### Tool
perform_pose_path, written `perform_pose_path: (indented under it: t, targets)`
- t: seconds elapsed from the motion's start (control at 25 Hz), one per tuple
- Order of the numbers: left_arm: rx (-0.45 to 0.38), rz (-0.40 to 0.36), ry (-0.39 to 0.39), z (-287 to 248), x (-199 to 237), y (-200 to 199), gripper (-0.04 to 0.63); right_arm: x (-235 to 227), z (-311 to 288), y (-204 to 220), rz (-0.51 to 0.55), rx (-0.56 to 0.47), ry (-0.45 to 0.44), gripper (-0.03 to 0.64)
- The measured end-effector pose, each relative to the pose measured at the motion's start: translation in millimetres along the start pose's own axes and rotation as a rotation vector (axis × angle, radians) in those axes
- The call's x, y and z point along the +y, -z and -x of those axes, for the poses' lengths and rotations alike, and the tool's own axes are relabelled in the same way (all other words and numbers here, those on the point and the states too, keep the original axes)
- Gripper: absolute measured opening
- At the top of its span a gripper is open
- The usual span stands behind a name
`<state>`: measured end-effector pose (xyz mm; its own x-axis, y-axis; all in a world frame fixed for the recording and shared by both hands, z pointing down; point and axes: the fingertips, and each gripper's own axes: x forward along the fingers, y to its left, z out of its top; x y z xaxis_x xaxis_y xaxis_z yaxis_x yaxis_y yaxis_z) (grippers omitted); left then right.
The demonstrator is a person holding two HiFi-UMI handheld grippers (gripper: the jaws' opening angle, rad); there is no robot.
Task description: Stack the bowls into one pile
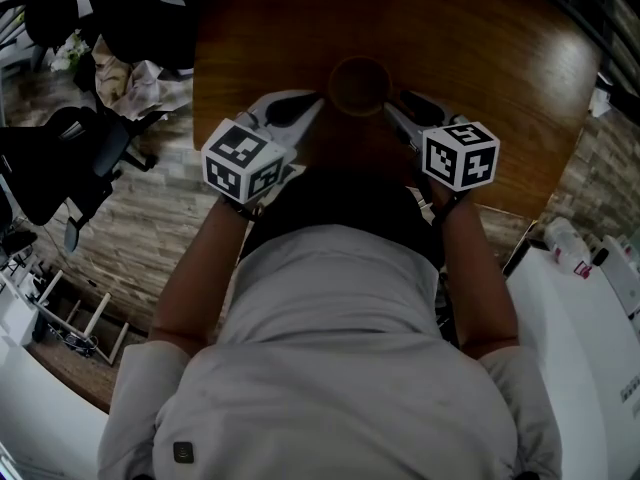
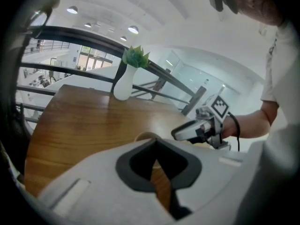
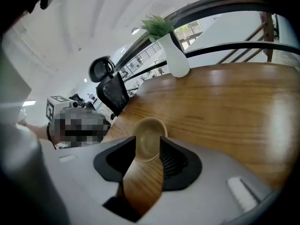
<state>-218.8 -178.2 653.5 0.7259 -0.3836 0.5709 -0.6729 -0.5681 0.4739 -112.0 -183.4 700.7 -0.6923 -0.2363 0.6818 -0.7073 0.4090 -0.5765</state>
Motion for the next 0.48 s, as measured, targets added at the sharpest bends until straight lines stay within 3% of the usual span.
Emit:
perform_pose_path:
  t: [0.24, 0.48]
  targets:
    - [-0.009, -0.014, 0.004, 6.0, -7.0, -3.5, 0.005, 13.0, 7.7, 3.0, 0.062, 0.006, -0.011, 0.012]
    - [-0.036, -0.048, 0.001, 19.8, -18.1, -18.7, 0.005, 33.3, 23.9, -8.4, 0.121, -0.025, -0.013, 0.006]
